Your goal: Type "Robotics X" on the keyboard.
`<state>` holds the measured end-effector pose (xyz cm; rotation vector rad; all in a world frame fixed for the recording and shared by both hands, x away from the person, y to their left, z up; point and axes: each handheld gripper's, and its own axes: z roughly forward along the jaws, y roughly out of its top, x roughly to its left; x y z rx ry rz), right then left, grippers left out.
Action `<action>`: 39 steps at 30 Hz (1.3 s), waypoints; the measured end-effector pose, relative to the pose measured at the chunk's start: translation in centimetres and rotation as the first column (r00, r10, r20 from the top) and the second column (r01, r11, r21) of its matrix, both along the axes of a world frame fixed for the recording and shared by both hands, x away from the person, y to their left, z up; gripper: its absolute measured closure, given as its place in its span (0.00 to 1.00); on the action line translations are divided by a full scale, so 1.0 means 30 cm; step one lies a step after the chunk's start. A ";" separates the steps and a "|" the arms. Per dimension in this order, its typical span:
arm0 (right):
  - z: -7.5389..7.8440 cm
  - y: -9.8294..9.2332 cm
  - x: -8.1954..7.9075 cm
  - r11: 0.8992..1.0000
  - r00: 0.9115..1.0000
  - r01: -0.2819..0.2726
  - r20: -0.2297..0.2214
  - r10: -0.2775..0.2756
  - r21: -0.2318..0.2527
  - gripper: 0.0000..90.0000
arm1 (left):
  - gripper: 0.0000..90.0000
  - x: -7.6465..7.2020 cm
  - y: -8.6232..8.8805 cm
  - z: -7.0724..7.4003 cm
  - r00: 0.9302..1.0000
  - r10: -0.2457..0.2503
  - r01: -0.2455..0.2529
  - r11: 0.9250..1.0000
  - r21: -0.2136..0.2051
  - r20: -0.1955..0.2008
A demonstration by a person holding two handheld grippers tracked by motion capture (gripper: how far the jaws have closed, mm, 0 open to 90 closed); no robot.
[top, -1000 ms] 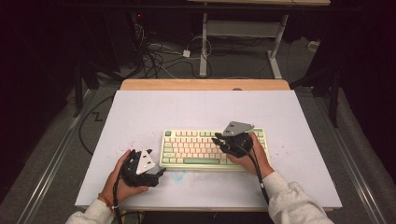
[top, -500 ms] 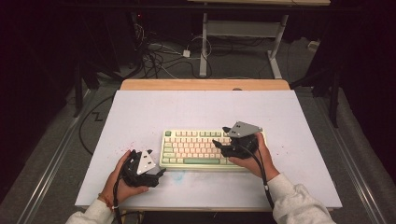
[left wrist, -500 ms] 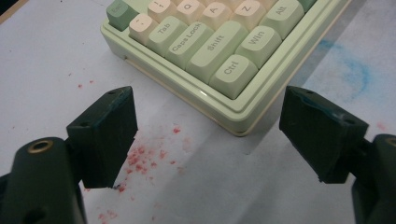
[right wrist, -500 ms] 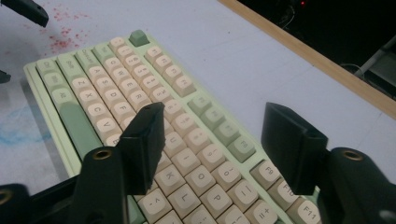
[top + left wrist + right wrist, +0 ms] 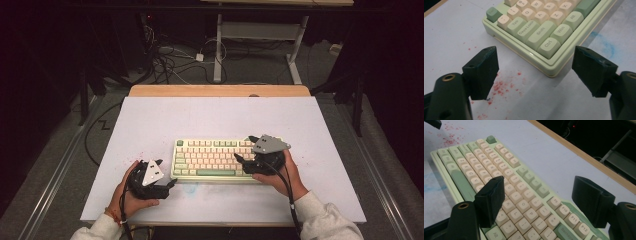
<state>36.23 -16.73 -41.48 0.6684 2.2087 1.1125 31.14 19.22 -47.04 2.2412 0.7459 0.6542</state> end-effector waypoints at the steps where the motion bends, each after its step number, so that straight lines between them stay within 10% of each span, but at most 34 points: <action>1: -0.001 -0.005 -0.005 1.000 1.000 -0.002 0.003 0.002 0.001 0.30 | 0.24 0.000 0.001 0.002 1.000 -0.001 0.001 1.000 -0.004 -0.001; 21: -0.025 -0.129 -0.102 0.999 0.997 0.041 0.061 -0.040 -0.013 0.30 | 0.36 -0.003 0.001 0.017 0.998 -0.036 0.035 0.999 -0.035 -0.042; 39: -0.073 -0.257 -0.186 0.994 0.994 0.102 0.044 -0.101 -0.031 0.30 | 0.93 0.003 -0.011 0.053 0.992 -0.099 0.092 0.992 -0.081 -0.079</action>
